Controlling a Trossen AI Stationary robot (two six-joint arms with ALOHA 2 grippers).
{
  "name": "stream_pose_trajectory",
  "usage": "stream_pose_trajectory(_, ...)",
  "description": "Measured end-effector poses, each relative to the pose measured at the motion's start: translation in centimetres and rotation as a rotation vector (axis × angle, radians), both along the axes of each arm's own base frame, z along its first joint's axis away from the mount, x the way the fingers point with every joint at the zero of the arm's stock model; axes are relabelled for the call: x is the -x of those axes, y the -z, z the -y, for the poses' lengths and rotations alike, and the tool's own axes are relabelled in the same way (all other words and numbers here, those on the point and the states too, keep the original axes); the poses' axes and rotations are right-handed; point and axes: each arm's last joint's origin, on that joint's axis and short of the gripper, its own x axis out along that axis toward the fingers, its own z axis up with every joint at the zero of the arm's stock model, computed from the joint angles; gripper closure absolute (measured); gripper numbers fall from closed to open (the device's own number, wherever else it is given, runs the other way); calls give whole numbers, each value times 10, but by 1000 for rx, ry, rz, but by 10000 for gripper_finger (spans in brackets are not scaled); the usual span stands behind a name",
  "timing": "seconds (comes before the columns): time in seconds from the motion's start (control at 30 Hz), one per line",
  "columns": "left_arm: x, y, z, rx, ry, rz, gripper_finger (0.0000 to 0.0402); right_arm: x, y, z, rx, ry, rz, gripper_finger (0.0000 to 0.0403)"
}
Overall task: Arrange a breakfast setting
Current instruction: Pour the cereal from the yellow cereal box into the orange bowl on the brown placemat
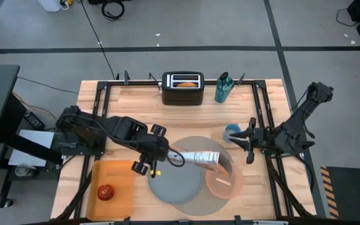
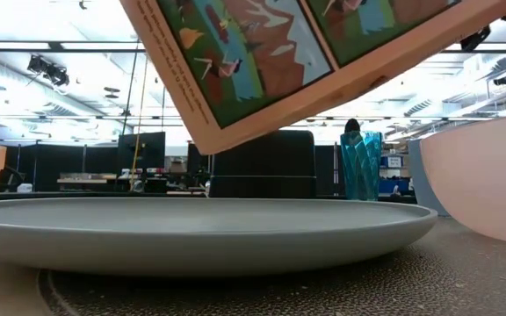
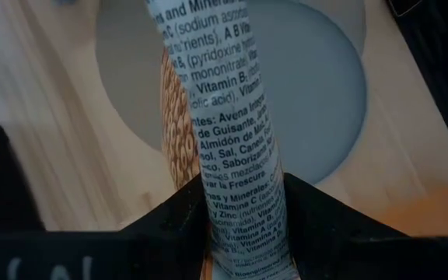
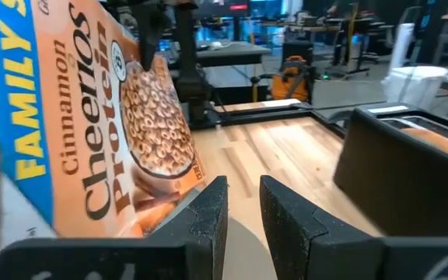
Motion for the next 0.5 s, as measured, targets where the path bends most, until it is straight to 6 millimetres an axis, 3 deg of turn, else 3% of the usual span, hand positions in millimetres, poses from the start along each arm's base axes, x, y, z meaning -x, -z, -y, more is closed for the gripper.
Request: stream_pose_trajectory(0.5,-6,-2,-9,18,-41,-99,250,-6,17,-23,11,-22,-54,318)
